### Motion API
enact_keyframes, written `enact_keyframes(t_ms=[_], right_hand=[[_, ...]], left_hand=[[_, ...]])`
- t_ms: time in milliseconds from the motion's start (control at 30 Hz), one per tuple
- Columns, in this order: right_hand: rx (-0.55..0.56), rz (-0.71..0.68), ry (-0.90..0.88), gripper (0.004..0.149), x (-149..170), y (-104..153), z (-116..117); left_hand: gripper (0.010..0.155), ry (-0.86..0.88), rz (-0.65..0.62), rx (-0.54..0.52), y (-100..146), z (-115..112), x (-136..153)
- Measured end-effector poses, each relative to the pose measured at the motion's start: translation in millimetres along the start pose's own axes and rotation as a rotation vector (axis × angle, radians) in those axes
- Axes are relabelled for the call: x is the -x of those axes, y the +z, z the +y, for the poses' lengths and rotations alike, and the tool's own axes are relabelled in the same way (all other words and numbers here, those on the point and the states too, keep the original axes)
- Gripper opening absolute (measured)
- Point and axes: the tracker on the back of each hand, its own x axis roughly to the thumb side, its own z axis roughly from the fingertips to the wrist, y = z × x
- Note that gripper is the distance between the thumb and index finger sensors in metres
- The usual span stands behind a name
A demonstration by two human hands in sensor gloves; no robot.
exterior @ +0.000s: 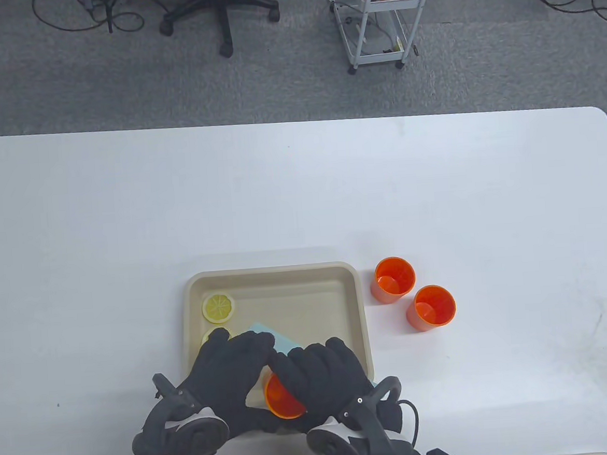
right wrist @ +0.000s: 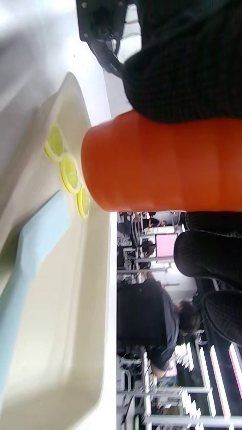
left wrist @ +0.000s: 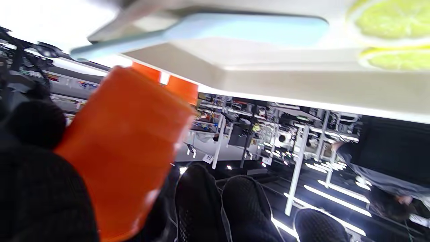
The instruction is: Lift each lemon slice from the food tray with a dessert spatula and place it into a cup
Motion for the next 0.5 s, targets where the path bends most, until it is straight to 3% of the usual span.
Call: enact_keyframes(t_ms=[167, 300, 500], right_hand=[[0.07, 0.196, -0.034, 0.103, 52.2, 13.8, -28.4], [0.077, 0.351, 0.042, 0.103, 88.8, 26.1, -38.2], [-0.039, 0.484, 0.124, 0.104, 120.1, 27.4, -26.0]], left_hand=[[0.12, -0.003, 0.135, -0.109, 10.7, 14.6, 30.3], [0.119, 0.006, 0.227, -0.15, 18.0, 21.5, 51.4], [0.117, -0.016, 0.322, -0.142, 24.0, 18.9, 72.8]])
